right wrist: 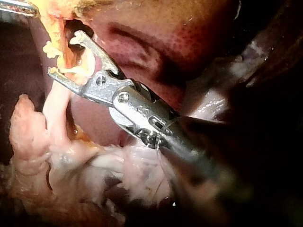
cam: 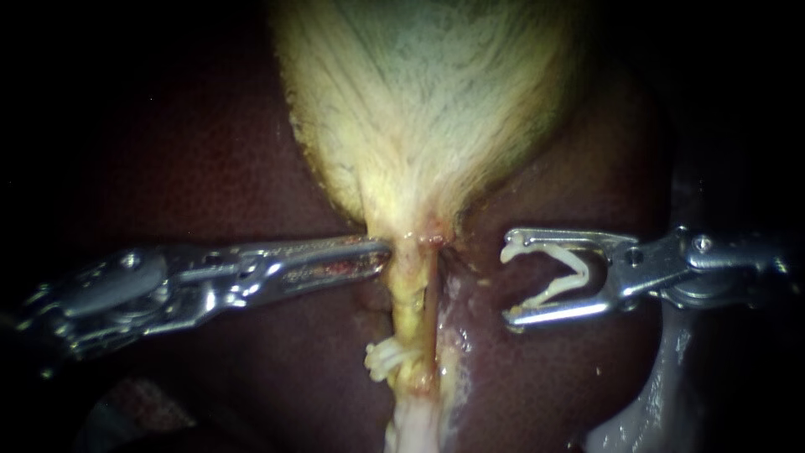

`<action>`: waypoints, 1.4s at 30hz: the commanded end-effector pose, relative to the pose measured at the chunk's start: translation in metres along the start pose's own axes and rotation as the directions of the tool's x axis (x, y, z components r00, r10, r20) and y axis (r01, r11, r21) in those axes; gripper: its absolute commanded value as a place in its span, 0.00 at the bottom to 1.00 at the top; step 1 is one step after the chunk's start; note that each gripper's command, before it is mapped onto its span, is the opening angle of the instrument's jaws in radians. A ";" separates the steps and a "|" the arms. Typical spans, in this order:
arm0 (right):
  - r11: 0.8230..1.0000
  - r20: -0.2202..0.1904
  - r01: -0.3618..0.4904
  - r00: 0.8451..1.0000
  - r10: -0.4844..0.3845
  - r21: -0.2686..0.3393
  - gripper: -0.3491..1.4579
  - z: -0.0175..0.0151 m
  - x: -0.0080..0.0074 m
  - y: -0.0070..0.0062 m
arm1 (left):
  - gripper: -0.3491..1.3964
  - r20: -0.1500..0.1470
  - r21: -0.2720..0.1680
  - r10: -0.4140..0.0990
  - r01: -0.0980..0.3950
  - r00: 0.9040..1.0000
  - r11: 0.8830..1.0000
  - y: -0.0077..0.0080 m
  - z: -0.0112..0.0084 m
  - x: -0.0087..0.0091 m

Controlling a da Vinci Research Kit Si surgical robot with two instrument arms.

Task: Clipping third clip left tube

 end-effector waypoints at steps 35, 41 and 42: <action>0.997 0.011 -0.046 0.999 0.046 0.067 0.52 0.0155 -0.0069 0.0007 | 0.00 0.003 -0.019 -0.001 0.001 1.000 1.000 -0.0005 -0.0069 -0.0008; 0.995 0.017 -0.050 0.999 0.049 0.091 0.52 0.0178 -0.0075 0.0003 | 0.00 0.003 -0.019 -0.002 0.002 1.000 1.000 -0.0008 -0.0065 -0.0009; 0.994 0.017 -0.049 0.999 0.047 0.094 0.52 0.0181 -0.0075 0.0002 | 0.00 0.003 -0.019 -0.002 0.002 1.000 1.000 -0.0008 -0.0063 -0.0009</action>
